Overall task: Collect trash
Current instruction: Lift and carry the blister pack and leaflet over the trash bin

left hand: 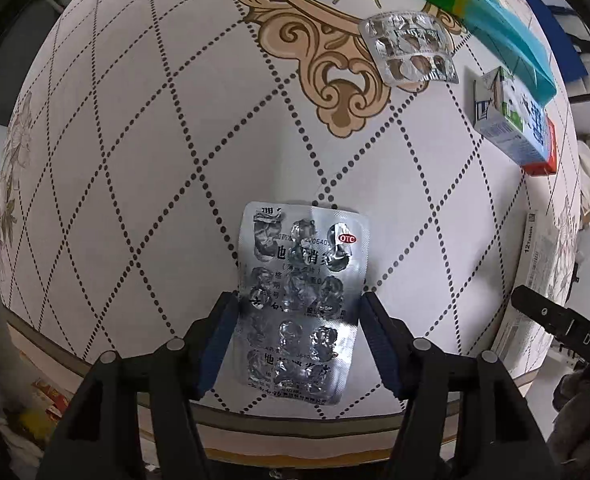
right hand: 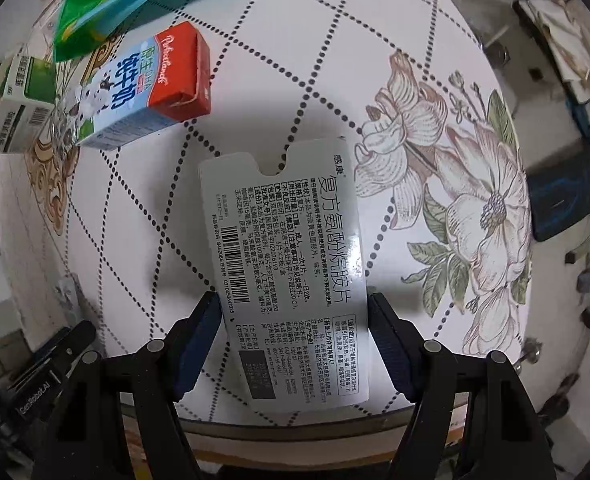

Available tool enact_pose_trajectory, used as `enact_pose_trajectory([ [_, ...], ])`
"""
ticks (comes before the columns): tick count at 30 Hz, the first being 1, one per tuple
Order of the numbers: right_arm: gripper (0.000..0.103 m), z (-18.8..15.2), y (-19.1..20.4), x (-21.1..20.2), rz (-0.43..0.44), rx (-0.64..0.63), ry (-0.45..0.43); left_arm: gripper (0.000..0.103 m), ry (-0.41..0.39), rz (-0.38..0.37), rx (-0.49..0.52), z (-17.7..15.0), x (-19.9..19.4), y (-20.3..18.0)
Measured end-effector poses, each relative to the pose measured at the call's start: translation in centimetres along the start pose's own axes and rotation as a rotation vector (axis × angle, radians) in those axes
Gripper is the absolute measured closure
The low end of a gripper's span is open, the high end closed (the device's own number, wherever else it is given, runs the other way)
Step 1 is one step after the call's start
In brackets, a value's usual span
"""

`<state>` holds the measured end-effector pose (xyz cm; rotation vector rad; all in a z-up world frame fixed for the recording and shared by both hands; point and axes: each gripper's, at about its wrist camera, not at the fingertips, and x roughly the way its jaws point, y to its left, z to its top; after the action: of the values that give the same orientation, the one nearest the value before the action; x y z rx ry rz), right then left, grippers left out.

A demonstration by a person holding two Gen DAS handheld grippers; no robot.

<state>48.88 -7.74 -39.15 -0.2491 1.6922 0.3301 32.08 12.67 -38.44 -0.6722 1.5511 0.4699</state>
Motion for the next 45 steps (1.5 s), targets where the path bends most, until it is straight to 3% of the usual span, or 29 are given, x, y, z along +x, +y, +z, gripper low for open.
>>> enact_pose_trajectory([
  [6, 0.019, 0.4, 2.2, 1.3, -0.068, -0.119, 0.023, 0.041, -0.031, 0.102, 0.162, -0.5, 0.7, -3.6],
  [10, 0.02, -0.4, 5.4, 2.5, -0.152, -0.164, -0.016, 0.042, -0.056, 0.098, 0.16, -1.7, 0.4, -4.9],
  [14, 0.03, -2.4, 7.2, 2.4, -0.157, -0.21, -0.076, 0.042, -0.074, 0.103, 0.154, -2.4, 0.1, -4.6],
  [18, 0.03, -4.2, 8.2, 2.6, -0.158, -0.229, -0.091, 0.042, -0.107, 0.117, 0.154, -3.2, -2.0, -3.0],
  [23, 0.03, -5.4, 5.2, -0.8, -0.154, -0.262, -0.181, 0.042, -0.183, 0.125, 0.165, -4.8, -5.5, -3.3],
  [32, 0.03, -13.6, 5.7, -6.8, -0.114, -0.269, -0.337, 0.042, -0.36, 0.072, 0.188, -11.2, -12.6, -2.1],
  [38, 0.03, -18.3, 5.1, -10.9, -0.084, -0.222, -0.43, 0.042, -0.46, 0.019, 0.235, -15.3, -13.8, 0.2],
  [41, 0.03, -22.6, 4.9, -11.7, -0.068, -0.18, -0.452, 0.042, -0.471, -0.004, 0.261, -18.5, -14.0, 2.1],
  [45, 0.03, -27.9, 4.9, -10.6, -0.052, -0.139, -0.443, 0.042, -0.428, -0.028, 0.279, -22.3, -12.6, 4.9],
])
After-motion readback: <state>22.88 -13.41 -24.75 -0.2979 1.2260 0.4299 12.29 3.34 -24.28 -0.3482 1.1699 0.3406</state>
